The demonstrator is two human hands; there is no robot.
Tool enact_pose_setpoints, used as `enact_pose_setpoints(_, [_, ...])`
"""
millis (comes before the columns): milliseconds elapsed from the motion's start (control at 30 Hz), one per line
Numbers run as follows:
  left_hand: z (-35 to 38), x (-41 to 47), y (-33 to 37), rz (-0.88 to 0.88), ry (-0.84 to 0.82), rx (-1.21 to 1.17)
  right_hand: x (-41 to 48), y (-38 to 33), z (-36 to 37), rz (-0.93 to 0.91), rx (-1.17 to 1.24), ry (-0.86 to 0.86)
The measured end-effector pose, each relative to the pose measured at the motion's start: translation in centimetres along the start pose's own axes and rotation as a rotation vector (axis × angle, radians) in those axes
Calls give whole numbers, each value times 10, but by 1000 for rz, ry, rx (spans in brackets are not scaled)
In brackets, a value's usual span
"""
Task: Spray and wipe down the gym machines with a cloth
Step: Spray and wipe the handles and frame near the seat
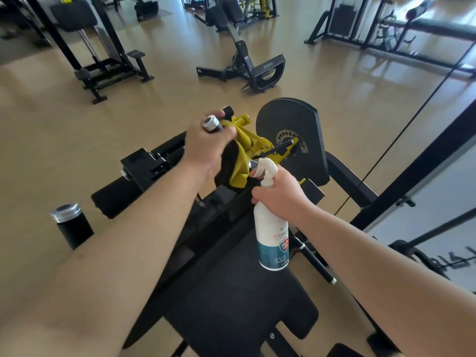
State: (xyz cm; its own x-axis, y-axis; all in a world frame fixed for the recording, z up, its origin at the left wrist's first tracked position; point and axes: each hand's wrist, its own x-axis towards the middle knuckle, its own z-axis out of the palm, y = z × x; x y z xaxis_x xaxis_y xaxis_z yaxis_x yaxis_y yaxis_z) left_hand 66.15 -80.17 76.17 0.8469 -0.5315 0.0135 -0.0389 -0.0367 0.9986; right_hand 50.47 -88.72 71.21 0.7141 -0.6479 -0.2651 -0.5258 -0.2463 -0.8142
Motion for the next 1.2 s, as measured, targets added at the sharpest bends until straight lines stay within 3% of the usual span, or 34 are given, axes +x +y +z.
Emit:
enact_pose_setpoints(67, [-11,14,26,78,108,-110,0,-2,1,5,3,0])
enact_pose_setpoints(167, [-16,19,34,152,66,-111,0,-5,1,-7,-6,4])
enact_pose_setpoints(333, [9,-16,-17,-178,-199,-407,-4,-9,0,-60,-20,-3])
enact_pose_setpoints(500, [15,-33,-37,-255,-181,-357,-5,-9,0,-92,-6,11])
enact_pose_setpoints(700, [-20,-14,-32,-62,-104,-265,-4,-11,0,-84,-10,10])
enact_pose_setpoints(800, [-33,-4,-33,-34,-202,-121,-2,-11,1,-73,-28,5])
enact_pose_setpoints(933, [-24,-16,-45,-127,-381,181,1,-10,2,-44,-13,10])
enact_pose_setpoints(1033, [-9,-24,-47,-101,-267,264,1,-10,3,-34,-29,4])
enact_pose_setpoints(1200, [-5,-19,-29,85,36,-5,1,-10,4,-56,-23,30])
